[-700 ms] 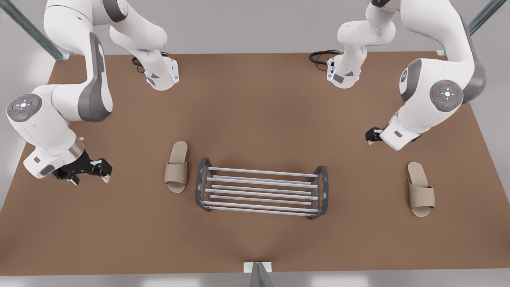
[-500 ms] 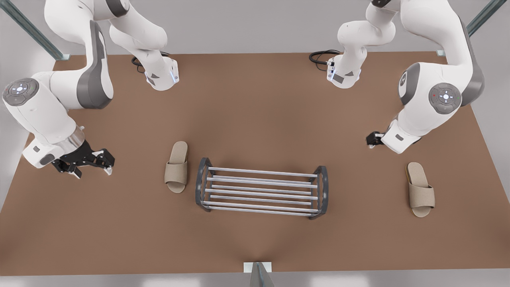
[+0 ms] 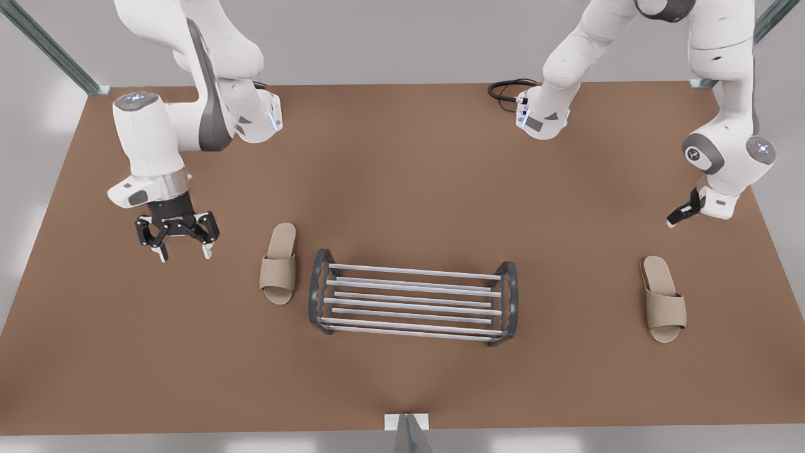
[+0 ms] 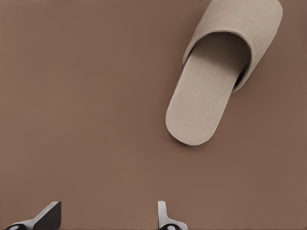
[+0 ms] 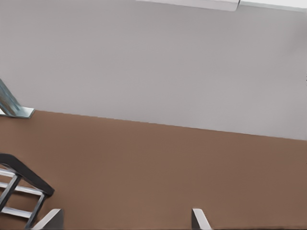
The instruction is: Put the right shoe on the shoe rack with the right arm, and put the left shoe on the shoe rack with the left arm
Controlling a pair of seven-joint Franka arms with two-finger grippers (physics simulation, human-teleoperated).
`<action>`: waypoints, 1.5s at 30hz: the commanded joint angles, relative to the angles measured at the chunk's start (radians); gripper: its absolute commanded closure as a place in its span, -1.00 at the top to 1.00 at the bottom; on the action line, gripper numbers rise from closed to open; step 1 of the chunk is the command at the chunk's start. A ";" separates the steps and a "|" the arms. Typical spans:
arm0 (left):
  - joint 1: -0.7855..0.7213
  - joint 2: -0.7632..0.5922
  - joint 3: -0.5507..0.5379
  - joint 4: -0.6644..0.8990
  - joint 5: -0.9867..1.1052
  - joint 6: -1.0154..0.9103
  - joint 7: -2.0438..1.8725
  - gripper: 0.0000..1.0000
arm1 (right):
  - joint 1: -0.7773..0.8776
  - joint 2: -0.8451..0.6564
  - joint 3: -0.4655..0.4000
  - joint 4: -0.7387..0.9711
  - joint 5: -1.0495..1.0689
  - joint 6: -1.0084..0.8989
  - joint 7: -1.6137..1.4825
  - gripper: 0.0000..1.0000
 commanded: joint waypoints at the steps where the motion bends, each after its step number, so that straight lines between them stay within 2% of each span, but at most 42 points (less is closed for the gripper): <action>1: 0.017 0.063 -0.061 -0.014 0.003 0.620 0.414 0.99 | -0.006 -0.010 -0.001 -0.033 0.001 0.142 0.184 1.00; 2: 0.112 0.175 -0.107 -0.011 0.144 0.783 0.411 0.99 | -0.015 -0.013 0.004 -0.085 0.001 0.208 0.176 1.00; 3: 0.275 0.223 -0.249 -0.001 0.205 0.781 0.416 0.99 | -0.026 0.009 0.007 -0.203 -0.002 0.455 0.173 1.00; 4: 0.326 0.249 -0.267 0.004 0.274 0.783 0.416 0.99 | -0.030 0.045 0.007 -0.290 -0.002 0.664 0.163 1.00; 5: 0.343 0.290 -0.265 0.027 0.291 0.783 0.419 0.99 | -0.033 0.031 0.008 -0.321 -0.001 0.687 0.169 1.00; 7: 0.398 0.376 -0.265 0.096 0.431 0.786 0.421 0.99 | -0.035 0.051 0.008 -0.314 -0.001 0.682 0.170 1.00; 11: 0.427 0.461 -0.273 0.173 0.555 0.786 0.421 0.99 | -0.019 0.088 0.021 -0.300 0.002 0.641 0.210 1.00; 14: 0.430 0.524 -0.288 0.236 0.611 0.786 0.421 0.99 | -0.092 0.146 0.021 -0.306 0.001 0.636 0.207 1.00; 17: 0.482 0.606 -0.372 0.253 0.600 0.786 0.414 0.99 | -0.165 0.171 0.021 -0.301 -0.002 0.638 0.143 1.00; 20: 0.484 0.677 -0.376 0.296 0.594 0.786 0.407 0.99 | -0.242 0.229 0.019 -0.271 -0.005 0.639 0.075 1.00; 22: 0.482 0.677 -0.376 0.294 0.528 0.786 0.372 0.99 | -0.253 0.240 0.021 -0.297 -0.004 0.651 0.075 1.00; 23: 0.479 0.677 -0.382 0.294 0.528 0.786 0.307 0.99 | -0.251 0.232 0.024 -0.379 -0.004 0.783 0.086 1.00; 26: 0.479 0.691 -0.389 0.294 0.529 0.786 0.284 0.99 | -0.240 0.172 0.099 -0.465 0.001 0.776 0.162 1.00; 30: 0.465 0.725 -0.409 0.305 0.512 0.786 0.279 0.99 | -0.237 0.206 0.177 -0.458 0.001 0.771 0.156 1.00; 34: 0.432 0.726 -0.409 0.305 0.486 0.786 0.276 0.99 | -0.164 0.214 0.192 -0.462 0.002 0.711 0.156 1.00; 37: 0.421 0.740 -0.409 0.312 0.488 0.786 0.276 0.99 | -0.165 0.132 0.252 -0.493 0.002 0.599 0.159 1.00; 39: 0.415 0.755 -0.409 0.323 0.494 0.786 0.276 0.99 | -0.165 0.100 0.277 -0.542 0.002 0.605 0.166 1.00; 41: 0.404 0.764 -0.409 0.335 0.494 0.786 0.276 0.99 | -0.173 0.114 0.291 -0.608 0.002 0.722 0.173 1.00; 45: 0.370 0.803 -0.409 0.375 0.491 0.786 0.276 0.99 | -0.181 0.169 0.289 -0.645 0.009 0.773 0.173 1.00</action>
